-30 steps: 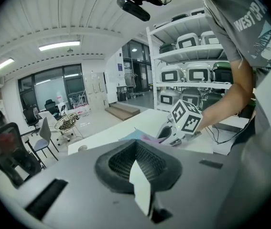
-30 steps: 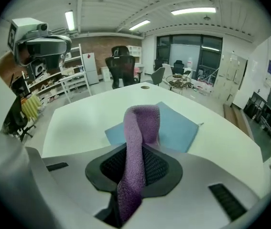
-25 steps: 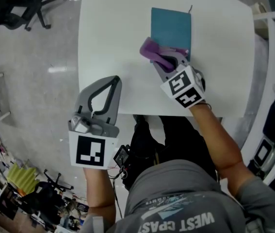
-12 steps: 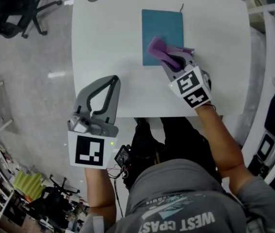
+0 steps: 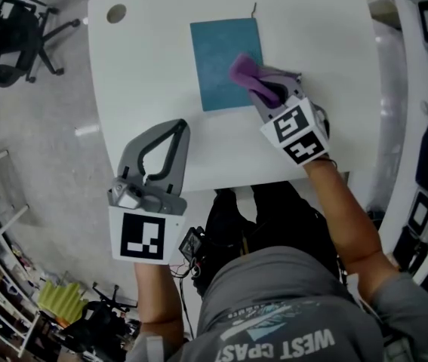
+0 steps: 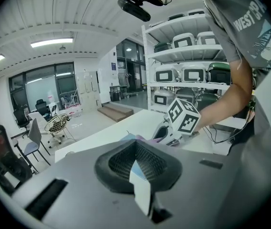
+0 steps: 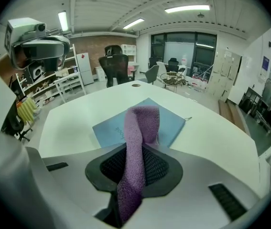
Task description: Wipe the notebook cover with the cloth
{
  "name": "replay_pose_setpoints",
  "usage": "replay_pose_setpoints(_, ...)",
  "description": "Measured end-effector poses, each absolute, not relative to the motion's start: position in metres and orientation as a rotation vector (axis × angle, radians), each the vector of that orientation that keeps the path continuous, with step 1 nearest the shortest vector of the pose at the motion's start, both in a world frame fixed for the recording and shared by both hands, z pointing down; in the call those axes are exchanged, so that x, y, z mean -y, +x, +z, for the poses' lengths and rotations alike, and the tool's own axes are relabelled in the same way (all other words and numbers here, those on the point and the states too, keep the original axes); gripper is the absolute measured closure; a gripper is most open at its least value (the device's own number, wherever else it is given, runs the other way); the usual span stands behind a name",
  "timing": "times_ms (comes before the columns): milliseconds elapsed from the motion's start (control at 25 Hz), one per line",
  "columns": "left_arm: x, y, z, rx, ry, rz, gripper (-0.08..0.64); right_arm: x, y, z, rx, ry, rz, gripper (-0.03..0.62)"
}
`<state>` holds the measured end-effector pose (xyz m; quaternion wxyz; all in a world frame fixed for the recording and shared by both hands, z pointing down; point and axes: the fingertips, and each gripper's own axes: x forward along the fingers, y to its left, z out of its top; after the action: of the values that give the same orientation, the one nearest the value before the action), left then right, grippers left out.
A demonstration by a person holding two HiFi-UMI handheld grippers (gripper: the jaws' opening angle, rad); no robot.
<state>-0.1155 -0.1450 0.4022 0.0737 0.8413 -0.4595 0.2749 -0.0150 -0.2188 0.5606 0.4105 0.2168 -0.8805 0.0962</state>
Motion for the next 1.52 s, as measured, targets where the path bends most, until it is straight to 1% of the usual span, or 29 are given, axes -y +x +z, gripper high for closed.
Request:
replay_pose_setpoints(360, 0.124, -0.149, 0.404, 1.504, 2.409, 0.822, 0.557, 0.193, -0.097, 0.561, 2.292, 0.337, 0.160, 0.506)
replay_pose_setpoints(560, 0.116, -0.167, 0.405, 1.550, 2.361, 0.812, 0.557, 0.184, -0.122, 0.559, 2.310, 0.263, 0.140, 0.506)
replay_pose_setpoints(800, 0.126, -0.165, 0.404, 1.528, 2.389, 0.807, 0.557, 0.197, -0.104, 0.558, 2.300, 0.333, 0.186, 0.506)
replay_pose_setpoints(1080, 0.151, -0.135, 0.404, 1.443, 2.470, 0.818, 0.557, 0.235, -0.027, 0.560, 2.223, 0.534, 0.245, 0.506)
replay_pose_setpoints(1200, 0.158, -0.123, 0.406, 1.409, 2.488, 0.822, 0.557, 0.247, -0.006, 0.560, 2.202, 0.587, 0.253, 0.506)
replay_pose_setpoints(1360, 0.159, -0.116, 0.408, 1.404, 2.491, 0.818, 0.557, 0.251, -0.007, 0.559, 2.209, 0.581, 0.242, 0.506)
replay_pose_setpoints(1520, 0.153, -0.121, 0.410, 1.434, 2.458, 0.821, 0.557, 0.245, -0.033, 0.560, 2.239, 0.511, 0.214, 0.506)
